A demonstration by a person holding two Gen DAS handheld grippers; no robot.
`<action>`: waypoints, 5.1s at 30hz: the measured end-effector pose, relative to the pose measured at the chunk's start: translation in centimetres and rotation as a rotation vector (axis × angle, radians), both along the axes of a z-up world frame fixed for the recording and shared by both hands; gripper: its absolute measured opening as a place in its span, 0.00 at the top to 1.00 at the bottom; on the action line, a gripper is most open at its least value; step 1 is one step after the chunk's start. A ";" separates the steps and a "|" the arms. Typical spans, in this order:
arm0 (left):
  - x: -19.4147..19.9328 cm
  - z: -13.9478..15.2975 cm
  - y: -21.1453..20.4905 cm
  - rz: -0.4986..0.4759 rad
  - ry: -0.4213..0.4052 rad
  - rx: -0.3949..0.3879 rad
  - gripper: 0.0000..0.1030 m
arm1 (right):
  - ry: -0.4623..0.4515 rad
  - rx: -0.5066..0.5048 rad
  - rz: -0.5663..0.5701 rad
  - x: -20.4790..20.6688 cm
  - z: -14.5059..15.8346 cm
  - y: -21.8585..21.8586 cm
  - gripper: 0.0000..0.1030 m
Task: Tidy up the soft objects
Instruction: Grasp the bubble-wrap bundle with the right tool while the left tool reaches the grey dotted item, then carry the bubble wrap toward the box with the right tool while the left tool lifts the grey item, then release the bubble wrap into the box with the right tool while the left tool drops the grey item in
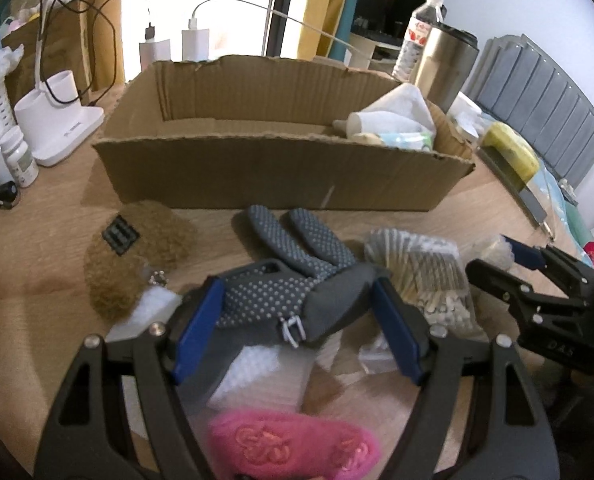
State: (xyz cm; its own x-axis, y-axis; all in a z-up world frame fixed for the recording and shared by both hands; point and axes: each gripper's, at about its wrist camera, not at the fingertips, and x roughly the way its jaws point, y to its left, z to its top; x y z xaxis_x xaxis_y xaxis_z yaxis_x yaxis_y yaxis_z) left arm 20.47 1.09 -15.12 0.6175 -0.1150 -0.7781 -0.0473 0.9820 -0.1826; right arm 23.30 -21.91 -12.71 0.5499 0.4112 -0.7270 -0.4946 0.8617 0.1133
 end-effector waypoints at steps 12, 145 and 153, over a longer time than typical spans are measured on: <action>-0.1 -0.3 -0.7 -0.032 -0.005 0.040 0.44 | -0.003 -0.014 0.019 -0.1 0.0 0.2 0.59; 5.8 4.6 8.5 0.009 -0.182 -0.057 0.35 | -0.122 0.053 0.203 8.2 6.5 13.7 0.44; 4.6 6.1 7.9 0.010 -0.211 -0.038 0.35 | -0.147 0.065 0.186 7.0 7.6 12.6 0.43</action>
